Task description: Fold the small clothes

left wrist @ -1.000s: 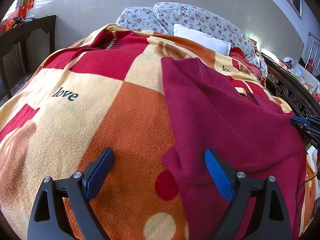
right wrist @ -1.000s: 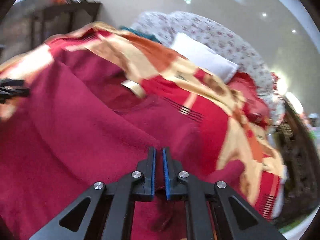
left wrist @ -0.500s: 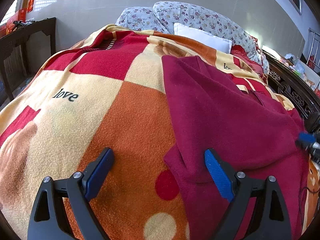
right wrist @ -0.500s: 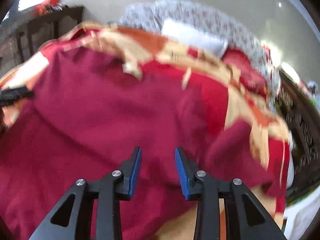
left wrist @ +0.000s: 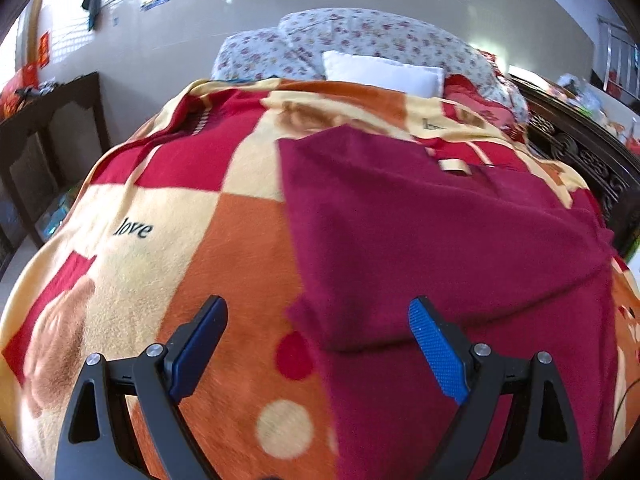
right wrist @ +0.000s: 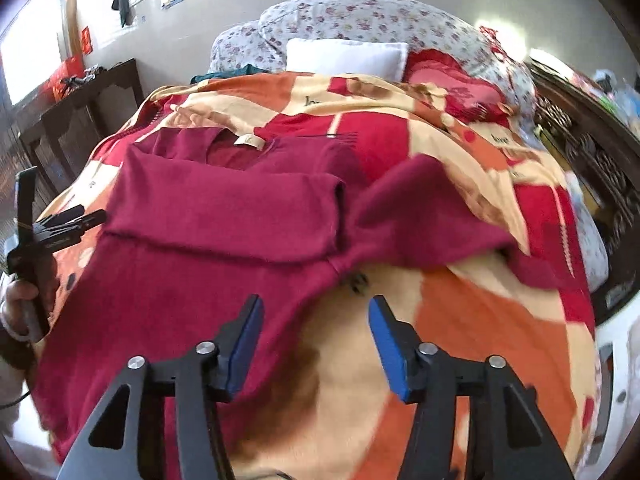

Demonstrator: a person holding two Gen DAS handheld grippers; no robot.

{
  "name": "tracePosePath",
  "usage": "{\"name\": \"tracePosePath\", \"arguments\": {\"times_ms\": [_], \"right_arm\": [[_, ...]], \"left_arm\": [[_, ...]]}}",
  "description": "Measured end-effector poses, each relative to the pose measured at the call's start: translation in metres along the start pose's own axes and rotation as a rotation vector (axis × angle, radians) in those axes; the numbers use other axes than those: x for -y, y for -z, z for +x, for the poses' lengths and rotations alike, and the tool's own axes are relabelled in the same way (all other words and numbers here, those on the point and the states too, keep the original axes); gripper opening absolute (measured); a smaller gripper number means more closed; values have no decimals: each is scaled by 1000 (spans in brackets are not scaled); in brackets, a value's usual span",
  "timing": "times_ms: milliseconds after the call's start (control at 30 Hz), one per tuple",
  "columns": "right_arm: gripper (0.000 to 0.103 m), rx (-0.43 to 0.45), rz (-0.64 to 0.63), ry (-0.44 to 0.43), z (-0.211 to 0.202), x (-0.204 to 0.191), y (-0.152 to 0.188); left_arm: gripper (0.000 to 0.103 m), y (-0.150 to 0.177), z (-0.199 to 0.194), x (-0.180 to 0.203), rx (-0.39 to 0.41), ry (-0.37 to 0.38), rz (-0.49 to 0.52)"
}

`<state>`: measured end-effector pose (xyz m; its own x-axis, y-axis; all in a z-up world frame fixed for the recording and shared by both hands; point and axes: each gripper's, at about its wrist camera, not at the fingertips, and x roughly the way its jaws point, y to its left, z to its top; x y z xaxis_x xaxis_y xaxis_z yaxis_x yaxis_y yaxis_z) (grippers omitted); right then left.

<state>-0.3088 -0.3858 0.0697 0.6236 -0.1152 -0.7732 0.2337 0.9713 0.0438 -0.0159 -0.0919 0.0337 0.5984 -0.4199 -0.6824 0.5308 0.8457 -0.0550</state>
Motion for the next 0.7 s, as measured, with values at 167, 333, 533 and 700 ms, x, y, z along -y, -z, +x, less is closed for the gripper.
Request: {"name": "tracePosePath", "arguments": {"times_ms": [167,333,533,700], "right_arm": [[73,6,-35,-12,-38,-4,23],[75,35,-5,-107,-32,-21,34],[63,-86,-190,-288,22,-107,50],[62,-202,-383,-274,47,-151,74]], "left_arm": [[92,-5,-7,29,-15,24,22],[92,-3,7,55,-93,71,-24],[92,7,8,86,-117,73,19],[92,9,1,95,-110,74,25]]}}
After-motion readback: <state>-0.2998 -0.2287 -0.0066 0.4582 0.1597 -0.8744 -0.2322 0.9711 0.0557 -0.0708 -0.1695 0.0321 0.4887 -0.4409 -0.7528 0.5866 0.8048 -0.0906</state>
